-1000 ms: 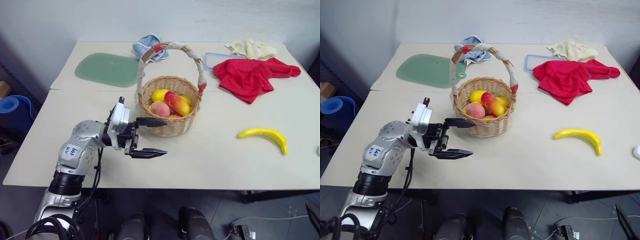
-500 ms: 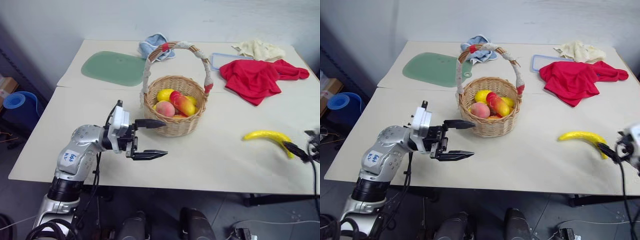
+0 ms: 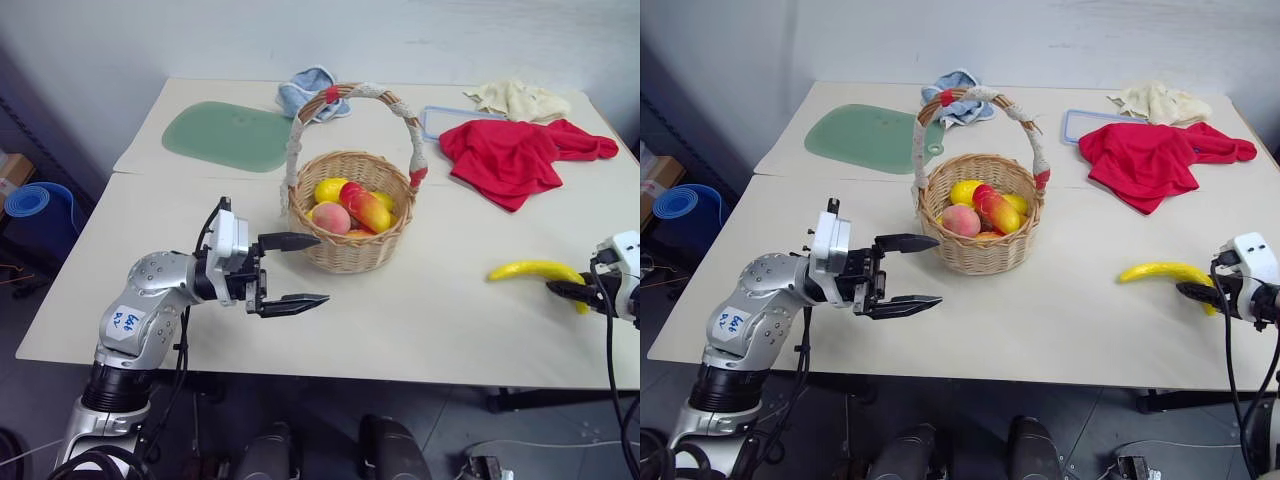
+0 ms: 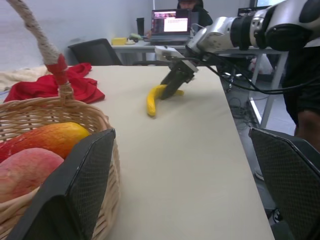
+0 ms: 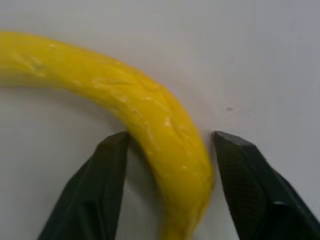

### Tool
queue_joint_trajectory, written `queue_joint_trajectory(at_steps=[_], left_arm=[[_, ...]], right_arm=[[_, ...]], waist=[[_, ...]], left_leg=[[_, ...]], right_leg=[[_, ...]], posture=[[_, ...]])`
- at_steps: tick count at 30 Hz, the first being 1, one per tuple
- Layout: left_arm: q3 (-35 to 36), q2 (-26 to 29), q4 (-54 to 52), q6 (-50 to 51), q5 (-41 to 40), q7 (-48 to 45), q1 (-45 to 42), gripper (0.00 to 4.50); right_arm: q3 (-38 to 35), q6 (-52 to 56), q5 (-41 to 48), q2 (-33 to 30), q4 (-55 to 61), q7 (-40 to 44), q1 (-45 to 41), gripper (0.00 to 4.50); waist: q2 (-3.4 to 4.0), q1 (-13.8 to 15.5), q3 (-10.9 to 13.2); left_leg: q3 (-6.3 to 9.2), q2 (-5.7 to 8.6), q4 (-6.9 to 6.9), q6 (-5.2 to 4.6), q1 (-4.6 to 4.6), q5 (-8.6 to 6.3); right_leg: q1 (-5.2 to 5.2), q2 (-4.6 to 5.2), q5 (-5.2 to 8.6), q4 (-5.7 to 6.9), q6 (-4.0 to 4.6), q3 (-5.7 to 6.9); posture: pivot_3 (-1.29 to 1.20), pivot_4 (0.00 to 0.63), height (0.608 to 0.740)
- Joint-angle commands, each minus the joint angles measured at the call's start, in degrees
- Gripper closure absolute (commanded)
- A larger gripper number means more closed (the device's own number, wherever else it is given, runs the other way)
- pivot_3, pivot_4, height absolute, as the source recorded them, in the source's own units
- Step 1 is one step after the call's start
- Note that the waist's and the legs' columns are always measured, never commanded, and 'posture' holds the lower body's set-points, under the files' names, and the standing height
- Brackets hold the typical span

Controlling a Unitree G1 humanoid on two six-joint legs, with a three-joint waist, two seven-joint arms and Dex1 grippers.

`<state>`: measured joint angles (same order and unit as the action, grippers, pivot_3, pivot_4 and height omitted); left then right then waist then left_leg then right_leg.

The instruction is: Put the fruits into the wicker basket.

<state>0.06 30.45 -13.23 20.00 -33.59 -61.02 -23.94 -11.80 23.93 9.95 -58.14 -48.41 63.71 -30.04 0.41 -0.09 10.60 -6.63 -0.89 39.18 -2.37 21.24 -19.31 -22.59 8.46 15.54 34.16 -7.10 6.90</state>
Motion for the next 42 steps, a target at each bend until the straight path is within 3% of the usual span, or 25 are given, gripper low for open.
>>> queue_joint_trajectory(at_steps=[1,2,6,8,10,14,15,18,20,24,31,35,37,39,42], left_arm=[[1.25,0.21,-2.43,0.05,-1.21,0.72,0.67,0.00],[1.50,0.34,-2.31,0.01,-1.21,0.87,0.99,0.00],[7.59,1.36,-0.32,-0.87,-2.26,3.14,4.28,0.00],[10.13,1.75,0.89,-1.65,-2.00,4.03,6.37,0.00],[12.16,2.17,1.27,-2.30,-1.75,4.55,8.16,0.00],[14.74,3.04,0.17,-2.69,-1.62,6.00,10.68,0.00],[15.06,3.00,-0.17,-2.73,-1.71,6.51,10.92,0.00],[15.81,2.28,-1.09,-2.60,-2.40,8.34,11.21,0.00],[15.53,1.84,-2.49,-2.37,-2.60,9.10,11.81,0.00],[14.77,1.10,-5.26,-1.66,-3.21,10.40,13.14,0.00],[14.11,0.46,-7.05,-1.72,-3.40,11.86,14.29,0.00],[13.68,0.29,-7.54,-1.94,-3.44,12.09,14.53,0.00],[13.75,0.46,-7.56,-1.88,-3.61,11.96,14.35,0.00],[13.87,0.68,-7.45,-1.85,-3.76,11.79,14.06,0.00],[13.80,0.78,-7.34,-1.85,-3.74,11.67,13.77,0.00]], right_arm=[[-2.77,7.04,4.75,-2.38,8.80,4.77,4.63,3.45],[-3.96,9.22,6.22,-2.55,12.88,4.81,6.71,3.67],[-11.68,27.39,19.58,-1.85,47.94,4.10,17.92,3.70],[-14.59,36.83,26.10,1.02,59.82,-1.90,17.26,3.70],[-16.19,47.31,32.97,7.87,69.81,-11.49,12.15,3.70],[-17.75,65.91,33.60,41.54,83.17,-36.75,-4.14,3.70],[-17.57,67.65,32.57,47.33,84.61,-41.26,-5.83,3.70],[-15.06,68.57,26.82,59.19,87.28,-51.47,-10.66,3.70],[-13.10,64.58,22.51,63.81,85.24,-57.64,-12.92,3.70],[-9.20,59.43,19.00,65.12,81.69,-61.27,-14.31,3.70],[-7.61,58.05,18.73,61.11,77.96,-60.61,-15.77,1.41],[-4.95,61.56,29.78,47.49,82.47,-45.00,-11.85,0.07],[-4.71,56.90,34.00,36.66,86.20,-33.79,-5.60,0.02],[-5.29,44.60,31.93,27.12,86.92,-22.93,2.12,0.02],[-5.05,26.38,23.32,21.52,76.49,-19.35,5.85,0.02]], waist=[[0.00,0.00,0.00],[0.01,-0.02,0.00],[0.18,-0.06,0.01],[0.24,-0.63,0.02],[0.11,-0.77,0.00],[-0.34,-1.12,-0.18],[-0.30,-1.17,-0.20],[-0.18,0.09,-0.24],[-0.19,-0.06,-0.25],[-0.28,-0.47,-0.30],[-0.29,-1.55,-0.29],[-0.30,-1.63,-0.29],[-0.31,-1.40,-0.29],[-0.36,-0.86,-0.27],[-0.45,-1.17,-0.24]], left_leg=[[0.01,-0.01,0.00,0.00,0.00,0.00],[-0.01,0.00,0.00,0.00,0.01,0.00],[0.04,-0.03,-0.03,0.04,0.03,-0.02],[-0.01,-0.11,-0.05,0.11,-0.01,-0.06],[-0.01,-0.23,-0.04,0.20,-0.07,-0.09],[0.14,-0.63,-0.03,0.61,-0.01,-0.29],[0.13,-0.67,-0.03,0.80,0.09,-0.35],[0.33,-0.51,0.06,0.86,1.09,-0.11],[0.38,-0.32,0.03,0.81,1.28,-0.09],[0.22,0.11,0.01,0.50,1.21,-0.23],[0.07,-0.03,0.01,0.59,1.17,-0.02],[-0.10,-0.16,-0.01,0.61,1.13,0.12],[-0.06,-0.41,-0.03,0.59,1.12,0.11],[-0.05,-0.52,-0.05,0.52,1.14,0.04],[-0.34,-0.53,-0.04,0.43,1.14,-0.08]], right_leg=[[0.00,-0.01,0.00,-0.01,0.00,0.01],[0.00,0.00,0.00,-0.01,-0.01,0.01],[-0.07,0.01,0.00,0.03,-0.01,0.00],[-0.10,-0.01,0.00,0.07,0.00,-0.05],[-0.10,0.01,-0.01,0.08,0.06,-0.06],[-0.29,0.02,-0.15,0.01,0.40,-0.22],[-0.57,0.01,-0.18,0.24,0.44,-0.24],[-1.99,-0.22,-0.14,1.69,0.56,-0.13],[-2.22,-0.35,-0.12,1.81,0.60,0.15],[-1.95,-0.32,-0.18,1.44,0.50,0.15],[-1.92,-0.44,-0.19,1.35,0.44,0.11],[-1.93,-0.50,-0.18,1.28,0.44,-0.04],[-1.92,-0.54,-0.18,1.25,0.44,-0.04],[-1.87,-0.61,-0.18,1.11,0.44,-0.03],[-1.73,-0.70,-0.22,0.56,0.38,-0.15]], posture=[[0.00,0.150,0.740],[0.00,0.150,0.740],[0.00,0.150,0.740],[0.00,0.150,0.740],[0.00,0.150,0.740],[0.00,0.150,0.740],[0.00,0.150,0.740],[0.00,0.150,0.740],[0.00,0.150,0.740],[0.00,0.150,0.740],[0.00,0.150,0.740],[0.00,0.150,0.740],[0.00,0.150,0.740],[0.00,0.150,0.740],[0.00,0.150,0.740]])
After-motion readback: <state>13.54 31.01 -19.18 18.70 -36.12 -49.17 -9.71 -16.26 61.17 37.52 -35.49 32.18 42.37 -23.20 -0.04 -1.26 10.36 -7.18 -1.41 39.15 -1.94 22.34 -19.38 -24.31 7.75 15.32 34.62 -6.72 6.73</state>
